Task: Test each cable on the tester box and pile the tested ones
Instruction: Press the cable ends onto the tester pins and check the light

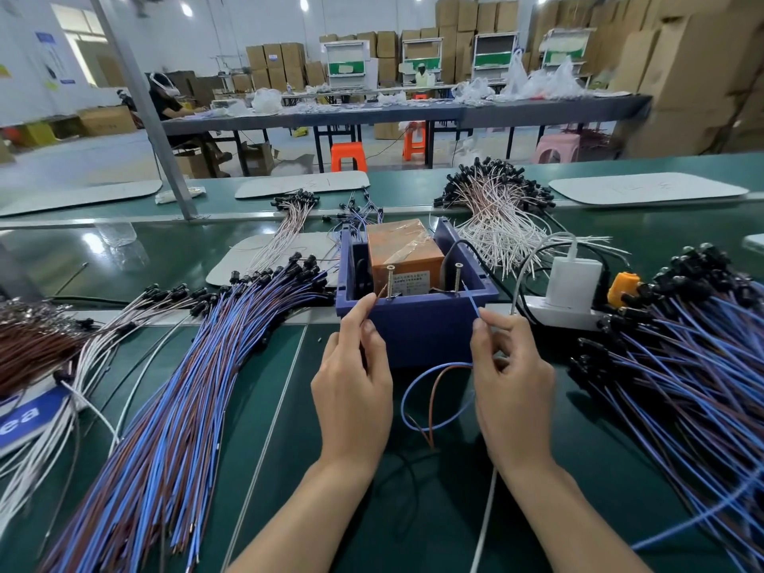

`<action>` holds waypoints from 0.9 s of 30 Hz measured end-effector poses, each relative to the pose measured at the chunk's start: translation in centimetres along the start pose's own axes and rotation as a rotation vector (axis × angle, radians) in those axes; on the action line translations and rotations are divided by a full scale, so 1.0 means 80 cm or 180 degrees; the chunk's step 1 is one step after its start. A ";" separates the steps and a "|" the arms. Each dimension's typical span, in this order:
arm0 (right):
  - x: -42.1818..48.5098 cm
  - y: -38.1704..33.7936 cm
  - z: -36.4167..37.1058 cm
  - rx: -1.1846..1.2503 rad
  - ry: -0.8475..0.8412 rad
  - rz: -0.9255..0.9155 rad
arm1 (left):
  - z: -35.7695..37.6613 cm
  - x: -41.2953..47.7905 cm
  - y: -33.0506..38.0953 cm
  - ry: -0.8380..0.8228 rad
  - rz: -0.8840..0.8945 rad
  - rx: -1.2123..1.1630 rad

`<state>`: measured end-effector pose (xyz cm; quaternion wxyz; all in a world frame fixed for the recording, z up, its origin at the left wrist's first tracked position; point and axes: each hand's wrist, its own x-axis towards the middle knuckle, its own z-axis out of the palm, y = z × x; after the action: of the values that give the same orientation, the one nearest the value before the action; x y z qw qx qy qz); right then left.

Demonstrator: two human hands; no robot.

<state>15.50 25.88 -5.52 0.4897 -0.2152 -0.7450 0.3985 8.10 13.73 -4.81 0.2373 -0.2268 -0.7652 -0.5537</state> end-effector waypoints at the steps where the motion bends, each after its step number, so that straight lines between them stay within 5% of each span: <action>1: 0.000 0.000 0.000 -0.0005 0.0002 0.0000 | 0.000 0.000 0.001 -0.0004 -0.0010 -0.0002; 27: 0.001 0.003 0.001 -0.0024 -0.0061 -0.0095 | -0.003 0.000 0.007 0.0143 0.0313 0.0280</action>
<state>15.36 26.03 -5.74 0.4876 -0.2021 -0.7543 0.3904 8.46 13.65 -4.29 0.2911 -0.2411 -0.7713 -0.5121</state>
